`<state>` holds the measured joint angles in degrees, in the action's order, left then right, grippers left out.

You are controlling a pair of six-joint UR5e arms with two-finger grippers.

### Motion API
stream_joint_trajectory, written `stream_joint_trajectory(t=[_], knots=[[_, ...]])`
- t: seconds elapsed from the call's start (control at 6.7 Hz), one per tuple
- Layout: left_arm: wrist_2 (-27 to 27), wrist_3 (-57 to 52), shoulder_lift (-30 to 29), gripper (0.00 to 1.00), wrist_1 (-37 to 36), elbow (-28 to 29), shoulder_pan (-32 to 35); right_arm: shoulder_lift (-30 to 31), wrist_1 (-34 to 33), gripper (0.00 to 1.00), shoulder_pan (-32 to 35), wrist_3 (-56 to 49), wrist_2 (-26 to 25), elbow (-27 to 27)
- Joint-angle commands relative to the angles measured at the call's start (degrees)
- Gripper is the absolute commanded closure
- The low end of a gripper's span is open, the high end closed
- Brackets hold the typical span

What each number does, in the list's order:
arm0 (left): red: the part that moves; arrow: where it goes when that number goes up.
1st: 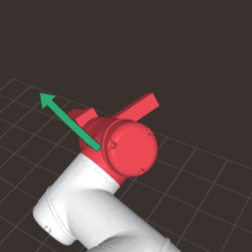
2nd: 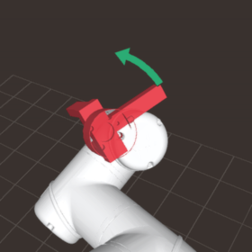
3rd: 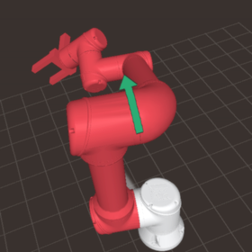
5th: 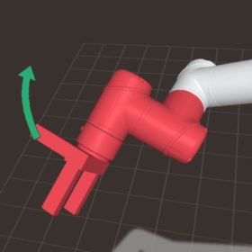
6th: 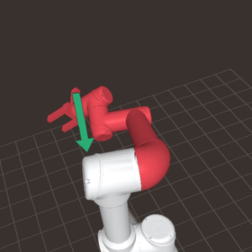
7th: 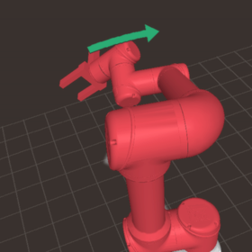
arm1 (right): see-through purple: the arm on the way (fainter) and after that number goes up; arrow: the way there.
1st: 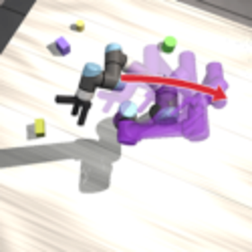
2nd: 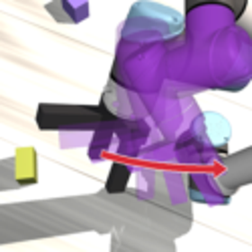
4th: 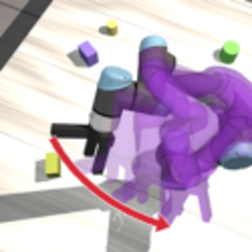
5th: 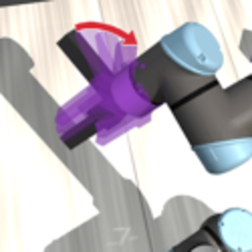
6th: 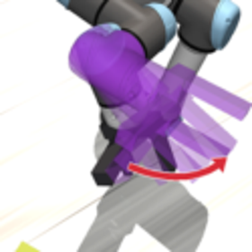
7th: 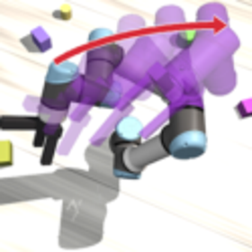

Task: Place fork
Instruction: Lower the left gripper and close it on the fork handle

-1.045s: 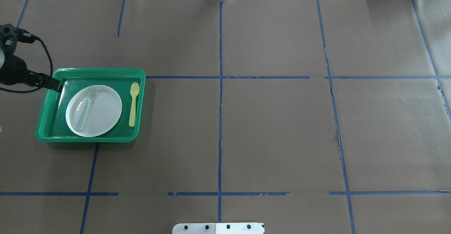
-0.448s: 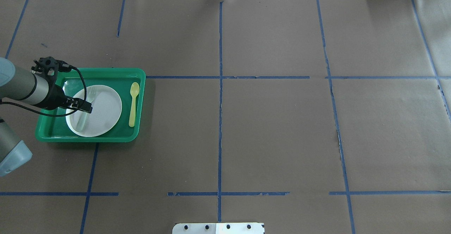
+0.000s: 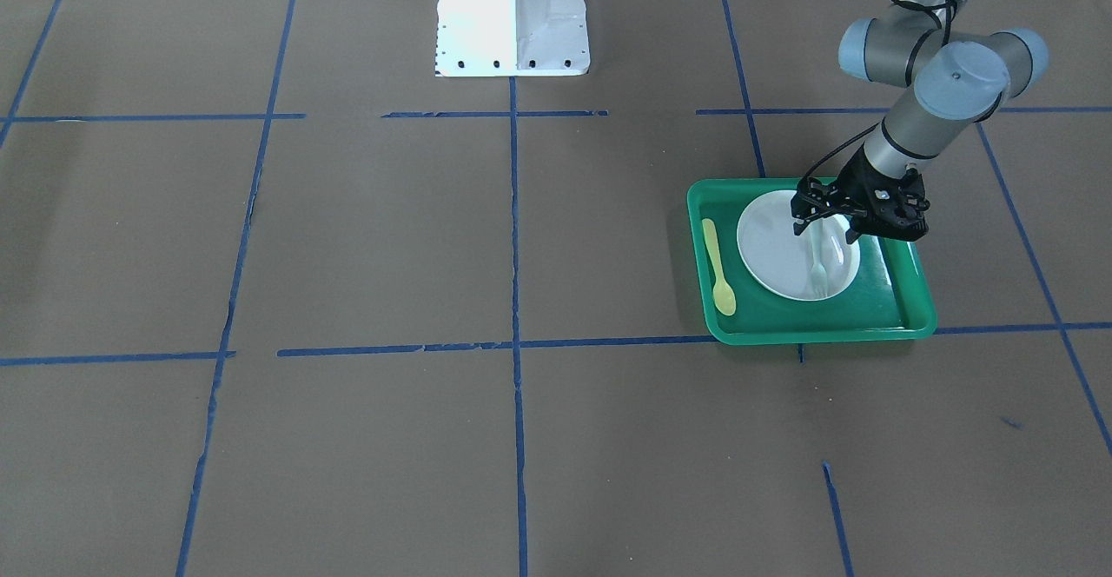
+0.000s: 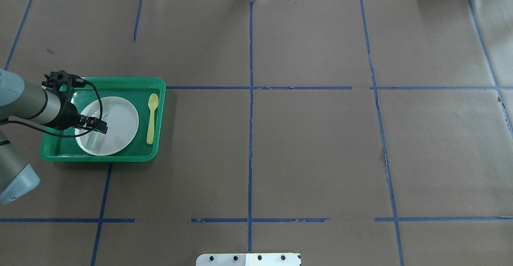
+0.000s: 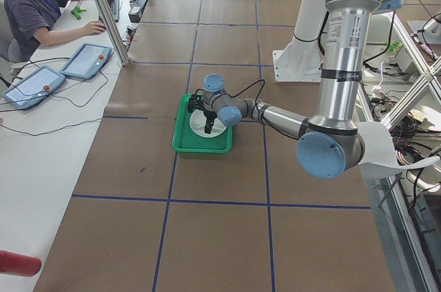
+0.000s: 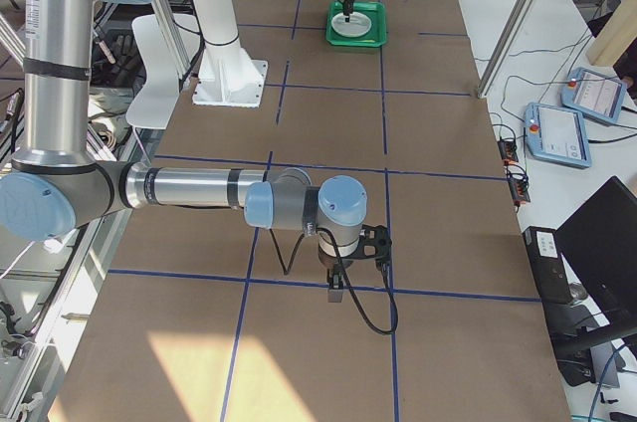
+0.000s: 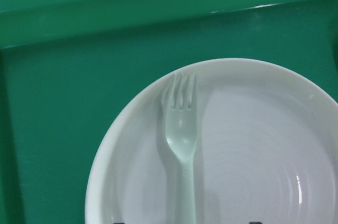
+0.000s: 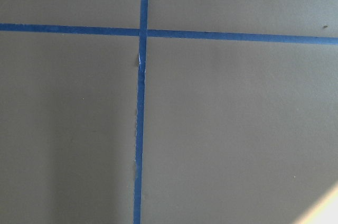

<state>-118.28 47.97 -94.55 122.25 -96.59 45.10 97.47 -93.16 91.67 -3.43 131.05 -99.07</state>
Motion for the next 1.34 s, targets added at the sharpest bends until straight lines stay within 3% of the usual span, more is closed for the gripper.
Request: stream_joint_trajectory(t=[0.0,0.15,0.45,0.75,1.04,1.19], knots=[[-0.02,0.1,-0.02,0.17,0.01,0.52,-0.19,0.0,0.0,0.0,0.0,0.0,0.0,0.01],[-0.11,0.1,0.07,0.17,0.01,0.61,-0.27,0.0,0.0,0.0,0.0,0.0,0.0,0.01],[-0.55,0.19,-0.02,0.36,0.01,0.97,-0.62,0.0,0.0,0.0,0.0,0.0,0.0,0.01],[-0.63,1.16,-0.02,0.41,0.01,0.88,-0.62,0.0,0.0,0.0,0.0,0.0,0.0,0.01],[-0.72,2.55,-0.02,1.0,0.01,0.62,-0.62,0.0,0.0,0.0,0.0,0.0,0.0,0.01],[-0.64,4.83,-0.19,1.0,-0.25,0.61,-0.62,0.0,0.0,0.0,0.0,0.0,0.0,0.01]])
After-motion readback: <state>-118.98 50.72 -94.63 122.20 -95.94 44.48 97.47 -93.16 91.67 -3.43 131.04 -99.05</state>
